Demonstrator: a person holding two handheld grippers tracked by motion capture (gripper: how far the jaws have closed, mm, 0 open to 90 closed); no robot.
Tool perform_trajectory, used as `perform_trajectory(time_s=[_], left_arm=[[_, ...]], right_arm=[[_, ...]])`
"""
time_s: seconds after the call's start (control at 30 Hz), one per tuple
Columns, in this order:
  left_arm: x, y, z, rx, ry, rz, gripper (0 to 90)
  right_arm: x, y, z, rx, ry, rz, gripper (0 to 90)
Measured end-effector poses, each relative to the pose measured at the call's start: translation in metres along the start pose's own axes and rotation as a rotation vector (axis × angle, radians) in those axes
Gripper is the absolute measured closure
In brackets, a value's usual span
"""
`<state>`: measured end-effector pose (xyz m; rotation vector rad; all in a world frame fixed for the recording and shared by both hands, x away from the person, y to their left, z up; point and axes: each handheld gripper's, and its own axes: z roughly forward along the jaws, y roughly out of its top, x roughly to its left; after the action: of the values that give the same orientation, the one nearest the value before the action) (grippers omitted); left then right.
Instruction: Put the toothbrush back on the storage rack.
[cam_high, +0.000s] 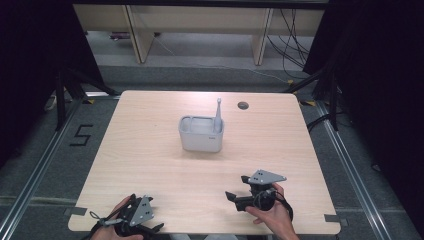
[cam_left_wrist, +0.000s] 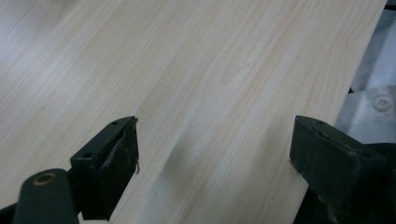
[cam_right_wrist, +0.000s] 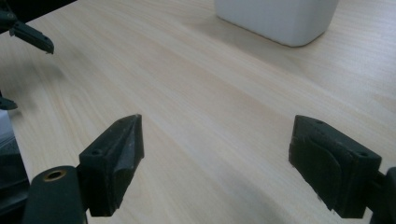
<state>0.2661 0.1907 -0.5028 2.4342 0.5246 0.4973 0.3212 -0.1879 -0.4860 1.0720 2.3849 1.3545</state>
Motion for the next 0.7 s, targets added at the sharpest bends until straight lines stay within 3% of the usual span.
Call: perform_trajectory(time_s=[0.13, 0.17, 0.2, 0.23, 0.33, 0.43, 0.47, 0.6, 0.7], left_arm=[[0.0, 0.0, 0.0, -0.002, -0.001, -0.004, 15.3], [0.0, 0.0, 0.001, -0.003, 0.005, -0.002, 15.3], [0.0, 0.0, 0.001, -0.001, 0.004, -0.001, 15.3], [0.0, 0.0, 0.001, -0.001, 0.004, -0.002, 15.3], [0.0, 0.0, 0.0, 0.0, -0.001, 0.0, 15.3], [0.0, 0.0, 0.0, 0.0, 0.0, -0.001, 15.3], [0.0, 0.0, 0.0, 0.0, 0.0, -0.001, 15.3], [0.0, 0.0, 0.0, -0.001, 0.002, 0.0, 15.3], [0.0, 0.0, 0.0, -0.001, 0.002, 0.0, 15.3]], right_arm=[[0.003, -0.004, -0.003, 0.032, -0.01, -0.001, 18.0], [0.002, -0.005, -0.003, 0.023, -0.018, -0.038, 17.8], [0.005, -0.006, -0.005, 0.043, -0.02, -0.011, 17.8], [0.007, -0.007, -0.005, 0.05, -0.018, -0.016, 17.4], [0.006, -0.009, -0.006, 0.05, -0.028, -0.049, 17.1], [0.006, -0.011, -0.007, 0.063, 0.01, -0.056, 16.5], [0.008, -0.013, -0.008, 0.061, -0.012, -0.053, 16.2], [0.009, -0.015, -0.01, 0.062, 0.001, -0.058, 15.9], [0.01, -0.017, -0.012, 0.068, -0.017, -0.072, 15.9]])
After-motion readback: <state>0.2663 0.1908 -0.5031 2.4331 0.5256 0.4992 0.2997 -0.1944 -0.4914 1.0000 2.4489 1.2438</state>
